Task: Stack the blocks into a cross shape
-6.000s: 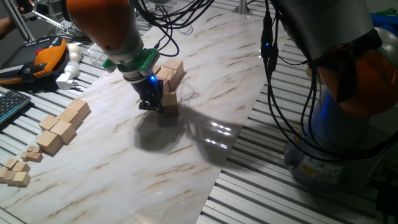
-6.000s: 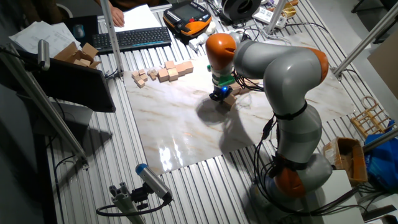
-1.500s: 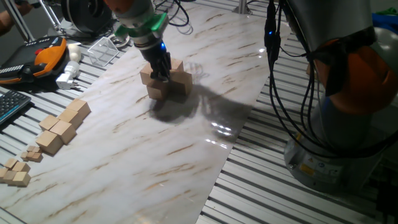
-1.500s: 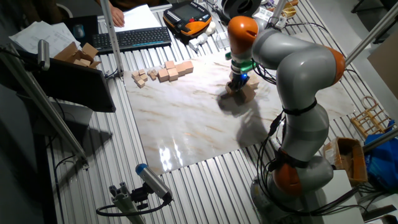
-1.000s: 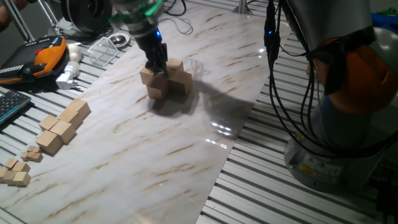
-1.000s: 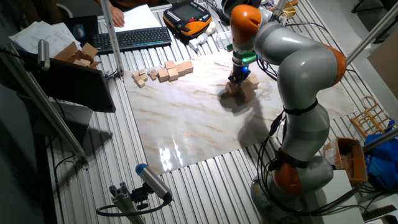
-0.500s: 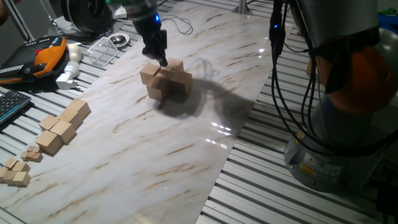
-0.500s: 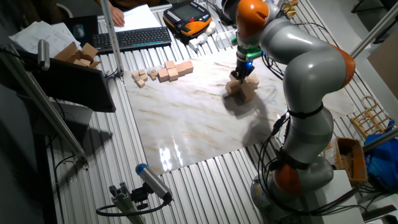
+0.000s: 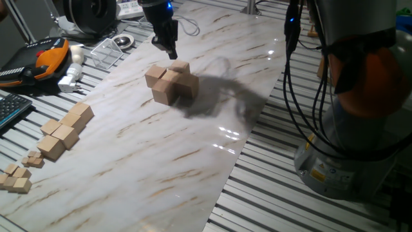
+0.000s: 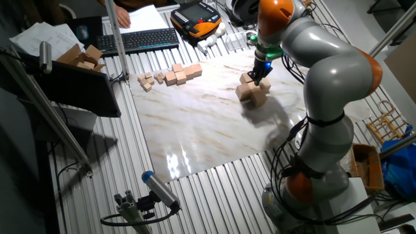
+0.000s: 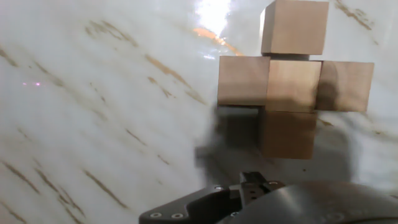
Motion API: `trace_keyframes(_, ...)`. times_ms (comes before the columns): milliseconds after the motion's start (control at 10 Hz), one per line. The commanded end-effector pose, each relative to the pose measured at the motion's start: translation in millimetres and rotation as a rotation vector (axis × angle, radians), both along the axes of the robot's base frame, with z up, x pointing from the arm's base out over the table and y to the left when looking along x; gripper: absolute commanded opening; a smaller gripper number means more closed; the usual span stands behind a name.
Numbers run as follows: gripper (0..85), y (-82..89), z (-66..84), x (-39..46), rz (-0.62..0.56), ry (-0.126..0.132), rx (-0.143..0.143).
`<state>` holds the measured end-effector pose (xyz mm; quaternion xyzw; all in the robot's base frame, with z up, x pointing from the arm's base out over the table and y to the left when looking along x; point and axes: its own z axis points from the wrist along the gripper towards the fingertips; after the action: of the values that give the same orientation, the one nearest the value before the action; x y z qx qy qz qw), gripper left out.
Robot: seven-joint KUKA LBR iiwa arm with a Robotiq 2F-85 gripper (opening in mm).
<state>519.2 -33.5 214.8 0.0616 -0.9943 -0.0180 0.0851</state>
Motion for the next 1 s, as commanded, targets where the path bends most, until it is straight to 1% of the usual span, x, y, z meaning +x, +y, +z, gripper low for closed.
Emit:
trace_keyframes(0,0.0,-0.3,0.1,-0.5,-0.001,-0.002,0.0)
trace_keyframes(100,0.0,-0.2,0.3,-1.3,-0.003,-0.001,0.006)
trace_keyframes(200,0.0,-0.6,0.2,-0.9,0.008,-0.006,-0.005)
trace_keyframes(400,0.0,-1.2,-1.3,2.8,0.01,-0.026,-0.01)
trace_keyframes(500,0.0,-3.0,-2.3,4.4,0.018,-0.033,-0.023)
trace_keyframes(700,0.0,-3.0,-1.8,2.5,0.02,-0.02,-0.021)
trace_keyframes(900,0.0,-2.5,-1.5,1.8,0.017,-0.019,-0.025)
